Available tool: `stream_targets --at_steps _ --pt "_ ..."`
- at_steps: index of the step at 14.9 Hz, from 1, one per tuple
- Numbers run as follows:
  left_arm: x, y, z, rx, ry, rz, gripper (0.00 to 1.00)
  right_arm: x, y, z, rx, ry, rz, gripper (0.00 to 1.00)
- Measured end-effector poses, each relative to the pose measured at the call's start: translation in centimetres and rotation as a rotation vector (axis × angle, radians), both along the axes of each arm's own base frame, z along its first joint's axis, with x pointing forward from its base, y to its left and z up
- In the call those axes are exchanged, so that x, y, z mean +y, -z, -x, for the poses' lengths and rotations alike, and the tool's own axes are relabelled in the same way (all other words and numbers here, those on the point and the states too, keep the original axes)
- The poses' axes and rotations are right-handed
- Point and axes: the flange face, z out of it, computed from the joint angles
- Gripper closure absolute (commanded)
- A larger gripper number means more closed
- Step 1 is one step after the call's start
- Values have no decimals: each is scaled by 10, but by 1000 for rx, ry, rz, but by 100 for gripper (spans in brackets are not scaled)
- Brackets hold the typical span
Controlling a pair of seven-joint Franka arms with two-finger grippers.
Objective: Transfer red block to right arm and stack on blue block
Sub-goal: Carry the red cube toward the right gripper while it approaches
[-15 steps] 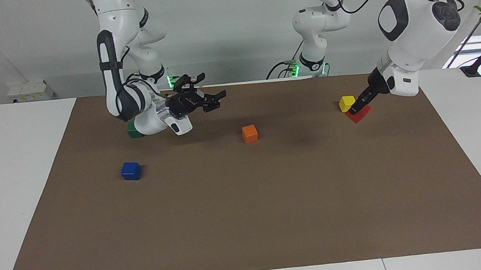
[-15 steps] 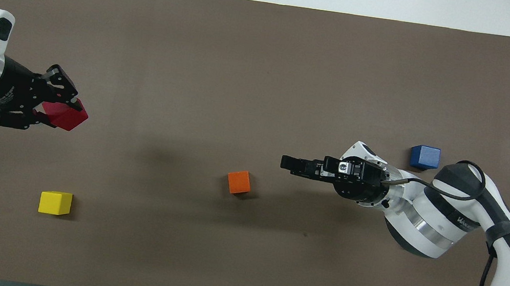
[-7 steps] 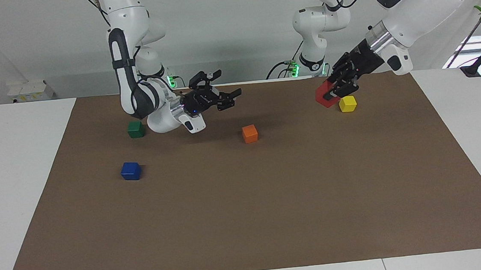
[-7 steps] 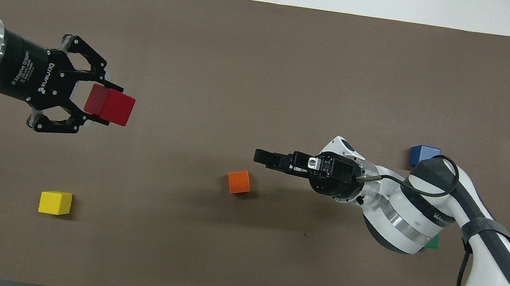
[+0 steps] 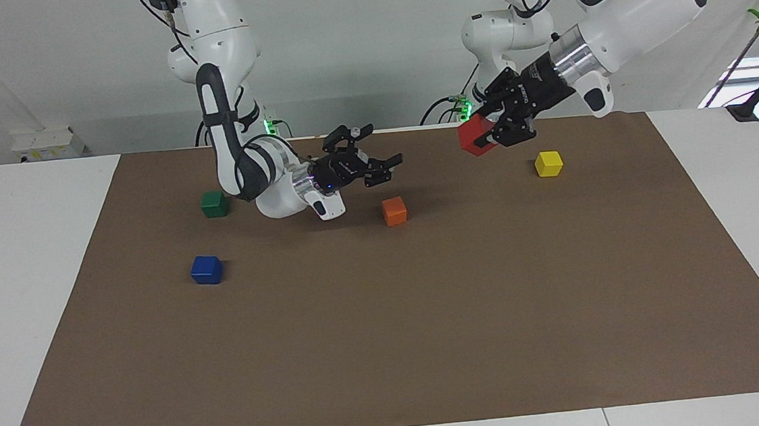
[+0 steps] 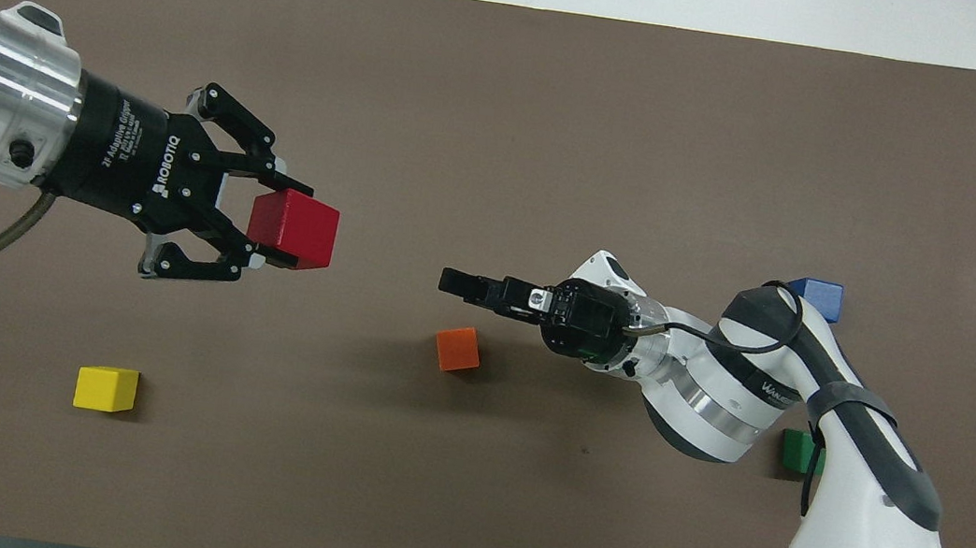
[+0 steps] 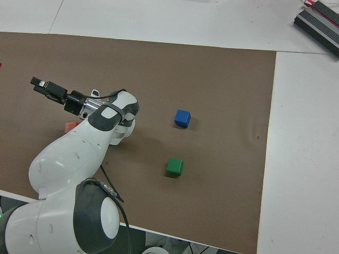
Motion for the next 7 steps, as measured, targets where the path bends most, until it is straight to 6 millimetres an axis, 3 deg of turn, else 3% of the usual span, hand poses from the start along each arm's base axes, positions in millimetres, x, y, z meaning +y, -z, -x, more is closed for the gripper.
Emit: stream_targets --at_steps 7 --pt "-21 -36 8 44 -37 107 100 64 -8 -5 28 42 -56 0"
